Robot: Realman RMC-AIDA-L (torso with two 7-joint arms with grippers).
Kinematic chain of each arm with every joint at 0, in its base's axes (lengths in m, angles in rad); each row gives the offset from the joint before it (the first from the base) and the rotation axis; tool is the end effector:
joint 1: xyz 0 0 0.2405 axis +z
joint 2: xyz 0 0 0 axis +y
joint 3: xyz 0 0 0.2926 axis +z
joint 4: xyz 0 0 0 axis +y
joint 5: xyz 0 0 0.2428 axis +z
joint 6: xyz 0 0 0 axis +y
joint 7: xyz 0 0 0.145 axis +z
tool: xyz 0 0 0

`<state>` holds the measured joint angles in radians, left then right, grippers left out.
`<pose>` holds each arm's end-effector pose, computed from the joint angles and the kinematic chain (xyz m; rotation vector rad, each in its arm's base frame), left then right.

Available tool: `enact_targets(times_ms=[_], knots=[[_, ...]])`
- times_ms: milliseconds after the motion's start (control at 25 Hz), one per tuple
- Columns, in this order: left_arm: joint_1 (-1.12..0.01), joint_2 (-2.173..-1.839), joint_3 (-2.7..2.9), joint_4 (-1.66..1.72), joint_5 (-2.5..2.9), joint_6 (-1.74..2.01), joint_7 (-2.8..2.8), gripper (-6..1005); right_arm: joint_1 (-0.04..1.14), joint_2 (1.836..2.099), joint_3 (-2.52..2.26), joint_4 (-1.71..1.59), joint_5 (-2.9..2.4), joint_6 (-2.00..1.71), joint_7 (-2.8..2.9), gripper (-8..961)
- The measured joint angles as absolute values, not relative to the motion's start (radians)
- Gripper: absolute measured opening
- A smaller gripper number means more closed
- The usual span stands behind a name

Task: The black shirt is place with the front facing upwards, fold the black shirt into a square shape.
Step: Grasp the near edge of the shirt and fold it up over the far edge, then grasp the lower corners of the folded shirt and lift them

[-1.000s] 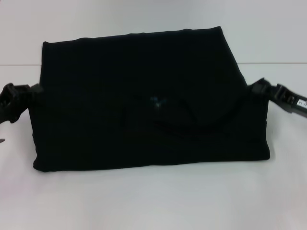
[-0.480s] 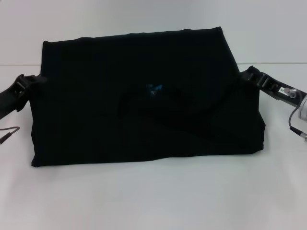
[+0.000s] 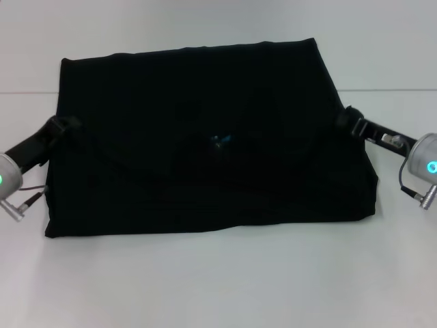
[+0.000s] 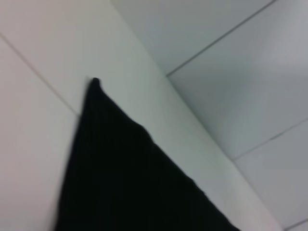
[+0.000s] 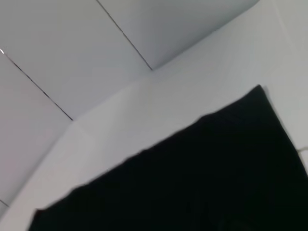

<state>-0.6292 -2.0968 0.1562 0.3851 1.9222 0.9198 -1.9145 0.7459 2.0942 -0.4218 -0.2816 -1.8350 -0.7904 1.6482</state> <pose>-0.3865 0.4305 -0.0076 -1.4718 -1.6732 -1.0469 0.3291 0.4666 -0.0550 -1.8580 1.3991 0.7795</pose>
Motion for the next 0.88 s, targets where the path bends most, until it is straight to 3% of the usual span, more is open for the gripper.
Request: enact_targets(times_ms=[160,360,560,720,880], knots=[[-0.635,-2.121,0.152,0.386,1.882,0.879,-1.808,24,0.755,2.097,-0.446,-0.268,-1.835,-0.731,1.617,150],[-0.621,-2.129,0.156,0.386,1.838,0.881,-1.782,171,0.748,2.096,-0.445,-0.26,-1.8,-0.724,1.615,235],[-0.598,-2.122,0.158,0.384,1.839,0.899,-1.8,369,0.725,2.088,-0.448,-0.273,-1.789,-0.785,1.624,388],[-0.56,-2.097,0.164,0.385,1.849,0.972,-1.829,554,0.69,2.086,-0.449,-0.299,-1.791,-0.868,1.62,522],[-0.504,-2.017,0.288,0.386,1.871,1.119,-1.967,699,0.631,2.077,-0.478,-0.341,-1.804,-1.032,1.608,695]])
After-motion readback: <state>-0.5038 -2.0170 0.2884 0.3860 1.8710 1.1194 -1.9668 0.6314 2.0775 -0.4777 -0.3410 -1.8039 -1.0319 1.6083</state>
